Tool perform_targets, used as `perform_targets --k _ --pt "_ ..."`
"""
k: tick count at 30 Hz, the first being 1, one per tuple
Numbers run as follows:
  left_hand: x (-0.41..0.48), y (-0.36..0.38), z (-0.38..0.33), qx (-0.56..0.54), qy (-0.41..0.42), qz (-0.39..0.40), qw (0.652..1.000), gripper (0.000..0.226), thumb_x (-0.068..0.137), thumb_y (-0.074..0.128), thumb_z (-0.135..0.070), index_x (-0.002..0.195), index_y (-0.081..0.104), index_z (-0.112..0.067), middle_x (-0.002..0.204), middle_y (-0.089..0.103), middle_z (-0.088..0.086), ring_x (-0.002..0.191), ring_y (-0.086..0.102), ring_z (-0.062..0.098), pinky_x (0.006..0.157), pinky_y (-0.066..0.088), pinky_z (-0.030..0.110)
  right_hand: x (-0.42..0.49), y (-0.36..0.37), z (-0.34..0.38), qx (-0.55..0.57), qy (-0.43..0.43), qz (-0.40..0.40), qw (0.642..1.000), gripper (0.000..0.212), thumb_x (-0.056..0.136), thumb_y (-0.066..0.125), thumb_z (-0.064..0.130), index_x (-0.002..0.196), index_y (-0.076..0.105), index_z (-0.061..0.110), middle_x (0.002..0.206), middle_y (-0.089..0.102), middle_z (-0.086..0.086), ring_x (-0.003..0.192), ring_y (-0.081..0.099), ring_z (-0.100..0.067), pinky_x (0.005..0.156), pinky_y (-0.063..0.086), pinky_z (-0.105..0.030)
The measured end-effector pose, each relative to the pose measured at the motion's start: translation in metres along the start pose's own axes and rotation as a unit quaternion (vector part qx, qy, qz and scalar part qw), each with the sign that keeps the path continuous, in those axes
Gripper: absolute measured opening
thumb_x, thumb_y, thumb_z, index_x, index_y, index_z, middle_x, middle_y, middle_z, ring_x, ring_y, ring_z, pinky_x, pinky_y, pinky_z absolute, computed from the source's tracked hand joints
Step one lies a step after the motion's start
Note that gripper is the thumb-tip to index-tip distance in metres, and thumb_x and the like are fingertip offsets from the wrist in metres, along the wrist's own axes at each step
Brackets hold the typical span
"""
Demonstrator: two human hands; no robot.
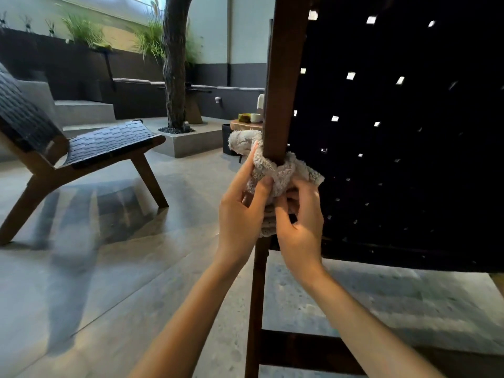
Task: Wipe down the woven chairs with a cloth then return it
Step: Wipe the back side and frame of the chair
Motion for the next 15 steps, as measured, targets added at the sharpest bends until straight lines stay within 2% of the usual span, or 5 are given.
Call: perform_targets --k 3,7,10,11,15 --pt "-0.018 -0.002 0.031 0.007 -0.043 0.011 0.999 0.048 0.094 0.053 -0.012 0.14 0.042 -0.02 0.126 0.062 -0.001 0.11 0.062 0.006 0.086 0.052 0.02 -0.02 0.007 -0.026 0.002 0.039 0.035 0.999 0.048 0.097 0.052 0.011 0.121 0.041 0.05 0.124 0.048 0.013 0.114 0.049 0.005 0.094 0.043 -0.011" --pt "-0.041 -0.006 0.072 0.025 -0.106 0.012 0.994 0.044 0.094 0.054 -0.013 0.137 0.049 -0.019 0.115 0.067 -0.006 0.1 0.066 0.009 0.086 0.056 0.033 -0.047 0.019 -0.067 -0.011 0.11 0.079 0.991 0.043 0.097 0.049 0.019 0.132 0.041 0.045 0.134 0.045 0.009 0.124 0.045 -0.004 0.103 0.042 -0.025" --pt "-0.052 -0.011 0.088 0.038 -0.122 -0.01 0.992 0.038 0.092 0.058 -0.014 0.13 0.058 -0.018 0.104 0.071 -0.002 0.093 0.068 0.018 0.083 0.057 0.042 -0.057 0.02 -0.075 -0.001 0.128 0.081 0.988 0.038 0.098 0.05 0.012 0.129 0.046 0.032 0.124 0.05 0.015 0.114 0.044 0.013 0.092 0.038 -0.004" --pt "-0.054 -0.013 0.091 0.042 -0.124 -0.024 0.991 0.034 0.091 0.06 -0.013 0.125 0.062 -0.019 0.1 0.072 -0.002 0.091 0.069 0.018 0.081 0.057 0.043 -0.058 0.019 -0.076 0.005 0.131 0.073 0.989 0.034 0.097 0.051 0.01 0.126 0.049 0.029 0.12 0.052 0.015 0.111 0.047 0.013 0.089 0.039 -0.003" --pt "-0.065 -0.017 0.103 0.08 -0.116 -0.044 0.989 0.02 0.09 0.062 -0.02 0.107 0.07 -0.027 0.089 0.072 -0.001 0.083 0.068 0.023 0.074 0.057 0.048 -0.077 0.013 -0.09 0.003 0.171 0.057 0.984 0.027 0.096 0.053 0.011 0.12 0.058 0.022 0.116 0.061 0.003 0.106 0.058 -0.005 0.09 0.05 -0.019"
Point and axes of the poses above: each hand's wrist, its own x-axis towards the middle knuckle, its own y-axis out of the palm, z = x × y, the point moved 9 cm from there along x, towards the middle knuckle
